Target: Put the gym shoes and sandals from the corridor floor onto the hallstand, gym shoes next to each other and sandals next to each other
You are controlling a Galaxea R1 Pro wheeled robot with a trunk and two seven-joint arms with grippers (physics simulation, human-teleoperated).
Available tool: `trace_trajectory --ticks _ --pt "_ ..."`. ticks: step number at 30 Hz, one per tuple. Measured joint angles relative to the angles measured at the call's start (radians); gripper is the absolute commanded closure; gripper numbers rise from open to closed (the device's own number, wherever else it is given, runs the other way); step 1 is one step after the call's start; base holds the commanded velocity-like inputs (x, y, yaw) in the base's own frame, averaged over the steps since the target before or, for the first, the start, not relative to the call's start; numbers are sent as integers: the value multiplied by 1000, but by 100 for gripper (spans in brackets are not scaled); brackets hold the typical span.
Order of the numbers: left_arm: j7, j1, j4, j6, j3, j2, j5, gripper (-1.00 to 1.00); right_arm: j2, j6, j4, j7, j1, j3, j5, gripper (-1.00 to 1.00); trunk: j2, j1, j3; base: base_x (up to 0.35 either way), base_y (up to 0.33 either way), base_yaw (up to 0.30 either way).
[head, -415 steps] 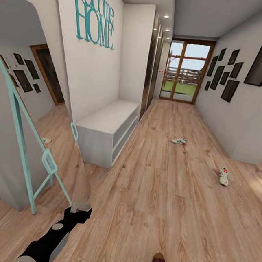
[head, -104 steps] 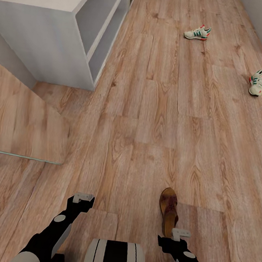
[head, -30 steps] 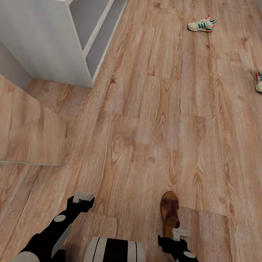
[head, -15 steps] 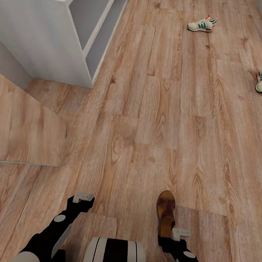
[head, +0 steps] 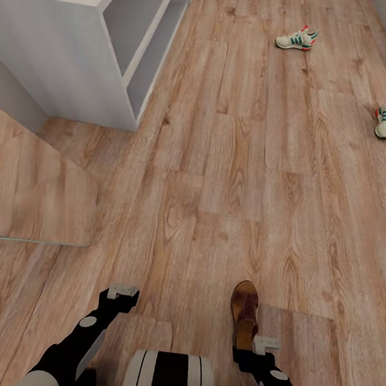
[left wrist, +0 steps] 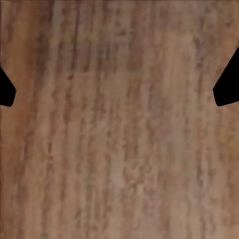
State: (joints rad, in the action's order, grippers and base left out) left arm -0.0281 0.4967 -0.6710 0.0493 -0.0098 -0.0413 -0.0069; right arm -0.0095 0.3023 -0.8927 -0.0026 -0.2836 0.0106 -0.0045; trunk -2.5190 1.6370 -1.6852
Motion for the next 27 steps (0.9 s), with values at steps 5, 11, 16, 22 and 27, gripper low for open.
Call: trace_trajectory --ticks 5,11,16,22,27 --pt "0 0 0 0 0 0 0 -100 0 0 0 -1 0 0 0 100 1 -2 19 0 0 0" --pt "0 0 0 0 0 0 0 -100 0 0 0 -1 0 0 1 100 3 -5 43 0 0 0" --pt "0 0 0 0 0 0 1 -100 0 0 0 -1 0 -1 1 100 4 -7 62 0 0 0" --pt "0 0 1 0 0 0 1 -100 0 0 0 2 0 -1 1 100 5 -10 85 0 0 0" --pt "2 0 4 -1 1 0 0 -100 0 1 -1 1 0 -2 1 100 6 -12 104 0 0 0"
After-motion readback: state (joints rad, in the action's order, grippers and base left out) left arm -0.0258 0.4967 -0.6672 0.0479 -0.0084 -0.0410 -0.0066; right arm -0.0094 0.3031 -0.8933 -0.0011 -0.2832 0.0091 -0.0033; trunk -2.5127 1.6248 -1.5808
